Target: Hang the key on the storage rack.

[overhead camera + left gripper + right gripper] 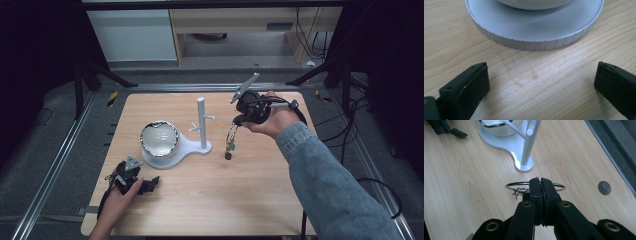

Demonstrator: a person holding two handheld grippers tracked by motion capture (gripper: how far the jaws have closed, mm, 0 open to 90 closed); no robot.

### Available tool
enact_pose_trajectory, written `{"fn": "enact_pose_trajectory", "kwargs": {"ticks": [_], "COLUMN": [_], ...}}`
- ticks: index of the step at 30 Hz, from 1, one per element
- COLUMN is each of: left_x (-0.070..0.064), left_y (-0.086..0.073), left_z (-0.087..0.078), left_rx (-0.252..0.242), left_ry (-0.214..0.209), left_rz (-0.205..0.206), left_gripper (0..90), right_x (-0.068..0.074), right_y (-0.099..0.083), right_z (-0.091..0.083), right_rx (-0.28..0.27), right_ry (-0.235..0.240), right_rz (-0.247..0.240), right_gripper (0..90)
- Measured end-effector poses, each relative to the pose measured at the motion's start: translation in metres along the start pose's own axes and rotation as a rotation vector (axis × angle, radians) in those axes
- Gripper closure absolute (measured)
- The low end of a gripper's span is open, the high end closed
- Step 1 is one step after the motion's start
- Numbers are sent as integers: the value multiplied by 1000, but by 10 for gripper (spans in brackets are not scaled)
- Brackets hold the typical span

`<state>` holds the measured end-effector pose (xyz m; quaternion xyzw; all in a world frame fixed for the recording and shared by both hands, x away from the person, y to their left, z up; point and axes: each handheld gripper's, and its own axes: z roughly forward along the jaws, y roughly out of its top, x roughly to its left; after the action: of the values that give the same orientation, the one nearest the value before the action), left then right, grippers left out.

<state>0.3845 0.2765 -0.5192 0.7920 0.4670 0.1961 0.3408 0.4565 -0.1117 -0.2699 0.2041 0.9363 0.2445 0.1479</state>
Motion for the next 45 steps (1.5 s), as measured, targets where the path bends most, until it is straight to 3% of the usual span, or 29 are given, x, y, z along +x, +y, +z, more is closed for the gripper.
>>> {"fn": "enact_pose_trajectory", "kwargs": {"ticks": [18,32,45], "left_x": [0,0,0], "left_y": [0,0,0], "left_z": [0,0,0], "left_rx": [1,1,1], "left_ry": [0,0,0], "left_rz": [0,0,0], "left_gripper": [0,0,0], "right_x": [8,0,0], "right_y": [14,23,51], "right_z": [-1,3,0], "right_rx": [-24,-15,-21], "right_ry": [6,-9,-3], "right_rz": [-24,-16,-40], "right_gripper": [886,887,887]}}
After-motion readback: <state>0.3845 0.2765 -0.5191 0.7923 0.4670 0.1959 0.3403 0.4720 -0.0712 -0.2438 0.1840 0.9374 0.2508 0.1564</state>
